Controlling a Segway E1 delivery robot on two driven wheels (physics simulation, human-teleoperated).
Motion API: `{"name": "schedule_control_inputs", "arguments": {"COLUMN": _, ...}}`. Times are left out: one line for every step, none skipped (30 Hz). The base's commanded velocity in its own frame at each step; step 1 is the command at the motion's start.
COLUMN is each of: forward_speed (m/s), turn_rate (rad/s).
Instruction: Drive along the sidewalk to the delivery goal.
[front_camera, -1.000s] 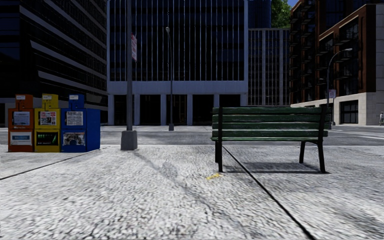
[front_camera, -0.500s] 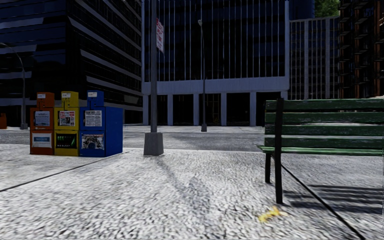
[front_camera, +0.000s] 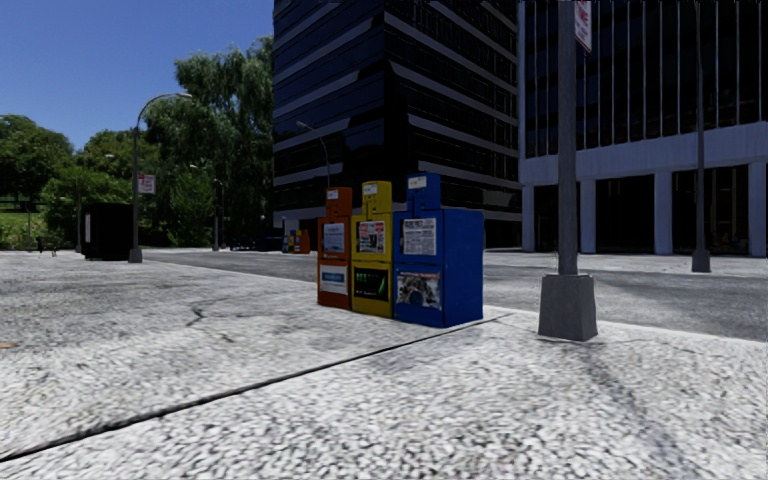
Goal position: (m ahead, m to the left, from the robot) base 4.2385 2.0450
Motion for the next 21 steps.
{"name": "schedule_control_inputs", "arguments": {"forward_speed": 2.00, "turn_rate": 1.20}}
{"name": "schedule_control_inputs", "arguments": {"forward_speed": 2.00, "turn_rate": 1.20}}
{"name": "schedule_control_inputs", "arguments": {"forward_speed": 2.00, "turn_rate": 1.20}}
{"name": "schedule_control_inputs", "arguments": {"forward_speed": 2.00, "turn_rate": 1.20}}
{"name": "schedule_control_inputs", "arguments": {"forward_speed": 2.00, "turn_rate": 1.20}}
{"name": "schedule_control_inputs", "arguments": {"forward_speed": 2.00, "turn_rate": 1.20}}
{"name": "schedule_control_inputs", "arguments": {"forward_speed": 2.00, "turn_rate": 1.20}}
{"name": "schedule_control_inputs", "arguments": {"forward_speed": 2.00, "turn_rate": 1.20}}
{"name": "schedule_control_inputs", "arguments": {"forward_speed": 2.00, "turn_rate": 1.20}}
{"name": "schedule_control_inputs", "arguments": {"forward_speed": 2.00, "turn_rate": 1.20}}
{"name": "schedule_control_inputs", "arguments": {"forward_speed": 2.00, "turn_rate": 1.20}}
{"name": "schedule_control_inputs", "arguments": {"forward_speed": 2.00, "turn_rate": 1.20}}
{"name": "schedule_control_inputs", "arguments": {"forward_speed": 2.00, "turn_rate": 1.20}}
{"name": "schedule_control_inputs", "arguments": {"forward_speed": 2.00, "turn_rate": 1.20}}
{"name": "schedule_control_inputs", "arguments": {"forward_speed": 2.00, "turn_rate": 1.20}}
{"name": "schedule_control_inputs", "arguments": {"forward_speed": 2.00, "turn_rate": 1.20}}
{"name": "schedule_control_inputs", "arguments": {"forward_speed": 2.00, "turn_rate": 1.03}}
{"name": "schedule_control_inputs", "arguments": {"forward_speed": 2.00, "turn_rate": 0.72}}
{"name": "schedule_control_inputs", "arguments": {"forward_speed": 2.00, "turn_rate": 0.00}}
{"name": "schedule_control_inputs", "arguments": {"forward_speed": 2.00, "turn_rate": 0.00}}
{"name": "schedule_control_inputs", "arguments": {"forward_speed": 2.00, "turn_rate": 0.00}}
